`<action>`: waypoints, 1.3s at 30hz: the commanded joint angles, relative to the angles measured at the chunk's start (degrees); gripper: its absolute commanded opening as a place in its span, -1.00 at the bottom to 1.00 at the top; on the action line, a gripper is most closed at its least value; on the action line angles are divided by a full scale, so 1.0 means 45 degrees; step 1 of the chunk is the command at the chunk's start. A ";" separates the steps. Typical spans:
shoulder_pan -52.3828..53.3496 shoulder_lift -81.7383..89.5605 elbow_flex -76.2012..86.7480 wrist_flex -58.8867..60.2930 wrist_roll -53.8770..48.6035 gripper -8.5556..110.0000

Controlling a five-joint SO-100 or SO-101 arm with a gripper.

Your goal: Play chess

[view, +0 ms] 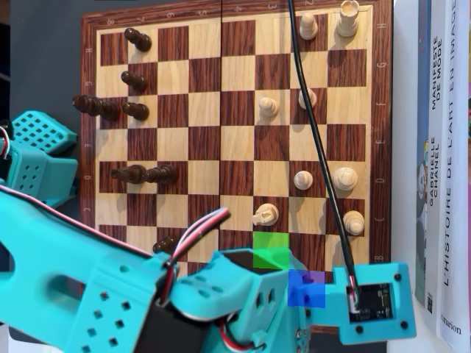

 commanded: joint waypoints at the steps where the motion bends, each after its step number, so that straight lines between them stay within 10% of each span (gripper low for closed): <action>1: 0.0195 0.0430 -0.0723 -0.0137 -0.0039 -0.57; 39: 0.0195 0.2441 0.0547 -0.0020 0.0000 -0.82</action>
